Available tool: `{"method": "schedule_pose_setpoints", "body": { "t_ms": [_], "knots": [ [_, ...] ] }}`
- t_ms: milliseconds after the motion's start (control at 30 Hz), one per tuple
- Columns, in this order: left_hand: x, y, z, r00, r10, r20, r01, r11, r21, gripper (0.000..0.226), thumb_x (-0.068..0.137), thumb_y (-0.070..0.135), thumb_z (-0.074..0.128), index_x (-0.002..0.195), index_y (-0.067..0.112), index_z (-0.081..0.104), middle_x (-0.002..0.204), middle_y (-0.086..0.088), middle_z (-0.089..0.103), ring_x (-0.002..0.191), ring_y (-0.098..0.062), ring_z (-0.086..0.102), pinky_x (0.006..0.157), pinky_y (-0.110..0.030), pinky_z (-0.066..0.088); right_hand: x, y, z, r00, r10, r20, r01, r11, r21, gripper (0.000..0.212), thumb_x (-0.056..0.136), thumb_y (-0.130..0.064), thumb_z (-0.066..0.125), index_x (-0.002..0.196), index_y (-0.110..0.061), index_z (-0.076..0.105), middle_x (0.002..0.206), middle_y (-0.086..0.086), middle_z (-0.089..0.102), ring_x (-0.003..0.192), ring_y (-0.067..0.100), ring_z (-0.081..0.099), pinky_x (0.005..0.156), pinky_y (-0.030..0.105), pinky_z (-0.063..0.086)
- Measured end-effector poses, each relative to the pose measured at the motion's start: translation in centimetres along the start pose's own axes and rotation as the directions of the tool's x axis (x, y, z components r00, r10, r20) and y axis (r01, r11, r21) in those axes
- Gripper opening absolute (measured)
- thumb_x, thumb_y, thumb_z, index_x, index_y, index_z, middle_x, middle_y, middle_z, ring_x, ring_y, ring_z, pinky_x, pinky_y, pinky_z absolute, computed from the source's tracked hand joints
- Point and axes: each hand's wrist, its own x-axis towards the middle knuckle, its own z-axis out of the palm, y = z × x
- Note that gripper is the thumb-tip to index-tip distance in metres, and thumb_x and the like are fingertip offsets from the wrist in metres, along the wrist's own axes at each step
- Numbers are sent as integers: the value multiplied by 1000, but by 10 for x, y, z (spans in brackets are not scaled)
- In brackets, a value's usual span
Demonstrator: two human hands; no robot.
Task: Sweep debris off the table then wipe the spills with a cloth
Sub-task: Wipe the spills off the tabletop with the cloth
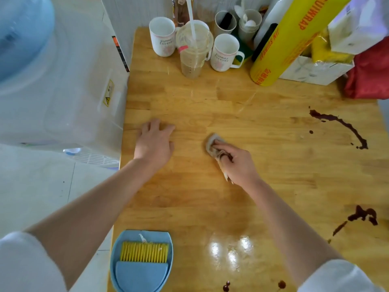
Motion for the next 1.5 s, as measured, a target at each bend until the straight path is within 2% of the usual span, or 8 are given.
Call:
{"method": "schedule_pose_setpoints", "body": {
  "t_ms": [267,467,700,867,1000,1200,1367,1500],
  "knots": [
    [12,8,-18,990,-8,142,-9,993,115,51,94,38,62,140,35,42,142,-14,36,127,-42,34,89,-43,46,40,27,-61,811,416,-412,-421,903,82,46,100,-6,39,140,-23,55,97,4,70,54,14,60,41,20,45],
    [9,4,-14,991,2,131,-11,997,71,51,95,37,60,143,36,41,144,-13,34,127,-41,31,93,-42,45,17,-25,4,991,82,109,-87,995,46,36,94,-6,49,110,-24,75,100,-9,74,41,2,52,42,14,38],
    [8,4,-15,992,16,128,-27,996,87,52,95,36,61,143,35,40,144,-14,34,126,-40,33,96,-44,46,71,21,-71,789,476,-389,-436,879,192,36,96,-5,41,113,-17,70,105,18,72,84,32,66,75,36,57],
    [10,4,-16,992,14,125,-22,998,63,53,94,36,63,142,33,41,142,-12,35,127,-38,33,94,-43,46,76,-41,1,993,19,-120,-15,999,37,44,88,3,46,111,-24,71,101,-8,70,78,4,62,73,7,45],
    [10,-3,-16,991,44,128,-52,997,62,54,93,34,64,142,27,42,142,-8,39,129,-35,34,90,-44,48,49,-24,-2,980,-104,171,112,993,-36,37,91,-2,52,101,-28,76,114,-13,70,60,-15,60,58,6,45],
    [16,-30,-19,988,119,100,-123,992,30,49,90,6,57,134,27,48,138,4,49,122,-25,43,83,-40,49,108,2,-61,784,435,-443,-435,894,109,37,90,-6,42,109,-17,71,101,10,71,93,31,67,75,35,52],
    [15,-37,-17,990,133,42,-130,988,-85,48,86,1,57,129,22,52,131,-1,52,114,-26,51,83,-43,51,104,-94,47,998,-26,-61,26,1000,-14,39,90,-7,47,116,-22,72,107,-5,72,80,6,64,77,16,50],
    [-1,-58,-13,1000,-2,-30,-5,972,-236,34,91,10,54,124,16,51,126,-4,50,104,-27,57,74,-33,42,63,-90,64,948,-150,282,150,988,20,35,86,-16,48,96,-27,79,109,-12,74,76,-4,66,69,17,53]
  ]
}}
